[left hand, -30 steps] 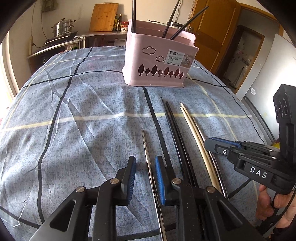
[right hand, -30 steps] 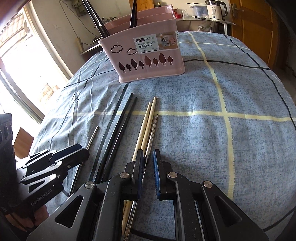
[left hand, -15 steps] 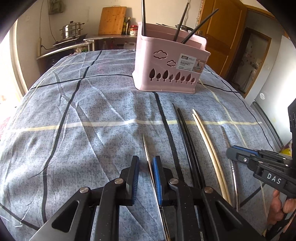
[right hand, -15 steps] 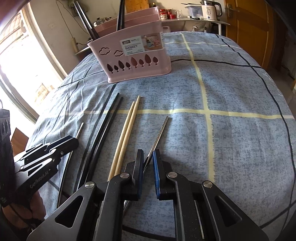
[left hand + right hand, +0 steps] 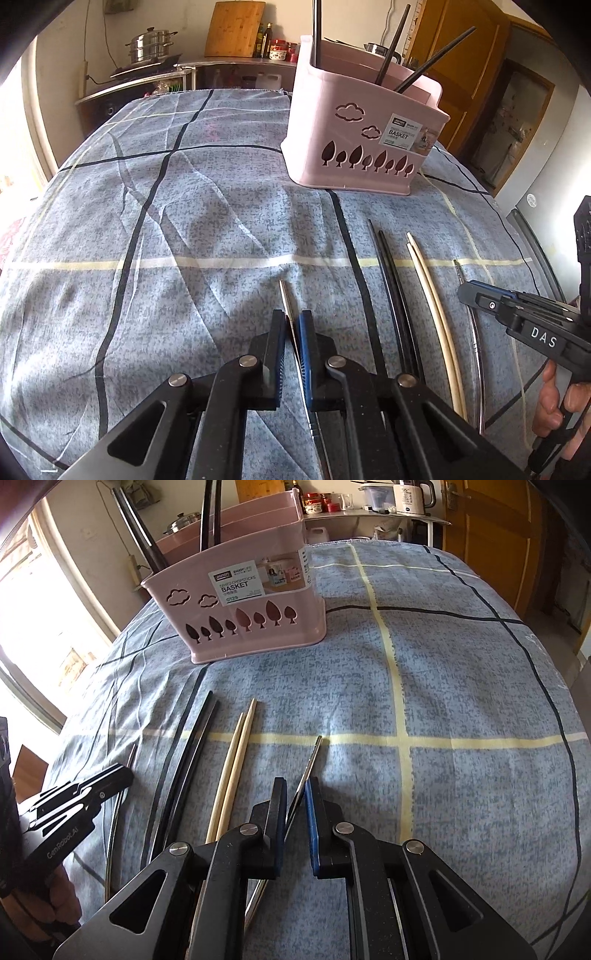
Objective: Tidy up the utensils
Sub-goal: 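Move both tools back to the row and close the right tool on a metal chopstick, then lift both held metal chopsticks and carry them over the pink basket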
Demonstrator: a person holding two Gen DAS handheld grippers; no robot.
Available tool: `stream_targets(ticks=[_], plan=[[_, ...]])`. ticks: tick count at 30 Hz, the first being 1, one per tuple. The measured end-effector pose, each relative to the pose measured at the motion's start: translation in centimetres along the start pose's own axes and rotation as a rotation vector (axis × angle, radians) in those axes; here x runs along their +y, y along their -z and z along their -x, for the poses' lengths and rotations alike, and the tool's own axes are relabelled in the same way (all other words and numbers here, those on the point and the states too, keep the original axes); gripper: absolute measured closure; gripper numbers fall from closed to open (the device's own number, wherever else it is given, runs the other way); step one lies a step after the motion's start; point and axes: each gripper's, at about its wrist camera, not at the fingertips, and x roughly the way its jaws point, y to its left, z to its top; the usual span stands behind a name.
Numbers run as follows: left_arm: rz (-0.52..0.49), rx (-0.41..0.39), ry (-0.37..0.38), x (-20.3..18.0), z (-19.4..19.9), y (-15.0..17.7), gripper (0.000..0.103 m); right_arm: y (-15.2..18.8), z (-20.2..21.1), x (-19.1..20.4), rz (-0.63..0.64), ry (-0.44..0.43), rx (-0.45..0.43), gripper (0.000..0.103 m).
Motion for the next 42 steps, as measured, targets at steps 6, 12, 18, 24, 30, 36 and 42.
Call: stream_targets(ticks=[6,12,18,24,30,36,42], plan=[[-0.025,0.008,-0.019,-0.5,-0.2,-0.1,0.095,-0.5,-0.5,0.4,0.018,0.021,-0.007,0.095],[-0.063,0.031,-0.030,-1.2,-0.8,-1.0,0.097,-1.1,-0.9,0.6,0.039,0.016,-0.004,0.098],[-0.047,0.044,-0.006,-1.0,-0.5,-1.5,0.099,-1.2,0.1,0.1,0.017,-0.028,-0.020,0.099],[-0.054,-0.003,0.017,-1.4,1.8,-2.4,0.099,-1.6,2.9,0.2,0.023,-0.052,-0.082,0.099],[-0.076,-0.083,0.044,-2.1,5.4,-4.4,0.099,-3.2,6.1,0.3,0.034,-0.069,-0.161,0.099],[-0.087,-0.160,0.071,-2.0,9.0,-6.7,0.099,-4.5,9.1,0.6,0.052,-0.075,-0.237,0.099],[-0.095,-0.213,0.089,-2.3,11.6,-8.0,0.099,-5.0,11.5,0.8,0.064,-0.080,-0.298,0.099]])
